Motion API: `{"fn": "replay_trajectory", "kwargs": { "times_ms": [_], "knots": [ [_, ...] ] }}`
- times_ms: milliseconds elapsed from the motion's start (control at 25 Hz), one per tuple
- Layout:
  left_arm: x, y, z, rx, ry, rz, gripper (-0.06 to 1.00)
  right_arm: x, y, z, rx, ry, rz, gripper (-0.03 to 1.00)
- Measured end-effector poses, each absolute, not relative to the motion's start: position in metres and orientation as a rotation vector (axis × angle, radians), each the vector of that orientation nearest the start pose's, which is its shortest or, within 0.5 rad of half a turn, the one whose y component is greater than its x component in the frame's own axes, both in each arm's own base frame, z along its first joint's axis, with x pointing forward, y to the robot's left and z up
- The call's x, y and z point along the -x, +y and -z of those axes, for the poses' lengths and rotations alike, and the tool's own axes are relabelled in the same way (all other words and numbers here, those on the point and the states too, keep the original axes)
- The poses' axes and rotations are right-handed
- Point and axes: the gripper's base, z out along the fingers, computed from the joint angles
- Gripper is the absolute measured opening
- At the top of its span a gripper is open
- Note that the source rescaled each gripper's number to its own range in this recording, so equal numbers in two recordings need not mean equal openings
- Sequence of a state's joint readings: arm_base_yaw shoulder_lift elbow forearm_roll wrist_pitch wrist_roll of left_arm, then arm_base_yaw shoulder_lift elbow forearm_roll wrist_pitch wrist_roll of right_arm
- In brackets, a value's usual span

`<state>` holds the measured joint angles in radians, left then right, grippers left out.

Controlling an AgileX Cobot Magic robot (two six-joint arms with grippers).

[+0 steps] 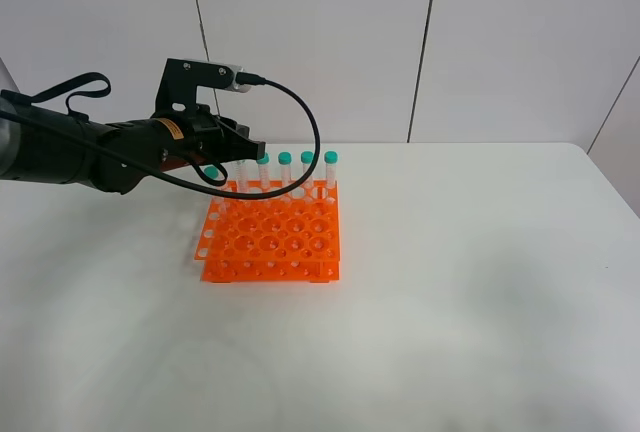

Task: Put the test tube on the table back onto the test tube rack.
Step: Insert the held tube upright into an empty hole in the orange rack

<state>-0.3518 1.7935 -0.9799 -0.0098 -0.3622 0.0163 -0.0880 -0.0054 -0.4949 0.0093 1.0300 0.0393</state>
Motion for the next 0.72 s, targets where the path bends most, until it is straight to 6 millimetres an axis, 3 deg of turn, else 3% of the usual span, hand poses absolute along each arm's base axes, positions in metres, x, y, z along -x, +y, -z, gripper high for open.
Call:
{"fn": "replay_trajectory", "kwargs": {
  "times_ms": [280, 480, 720],
  "knots": [
    [-0.365, -0.134, -0.205, -0.348, 1.899, 0.223, 0.00, 0.004, 0.001, -0.278, -0.128, 2.009, 0.020, 0.39],
    [-0.368, -0.135, -0.188, -0.356, 1.939, 0.218, 0.00, 0.004, 0.001, -0.278, -0.128, 2.009, 0.020, 0.39],
    [-0.369, -0.135, -0.188, -0.367, 1.924, 0.211, 0.00, 0.004, 0.001, -0.278, -0.128, 2.009, 0.020, 0.39]
  ]
}}
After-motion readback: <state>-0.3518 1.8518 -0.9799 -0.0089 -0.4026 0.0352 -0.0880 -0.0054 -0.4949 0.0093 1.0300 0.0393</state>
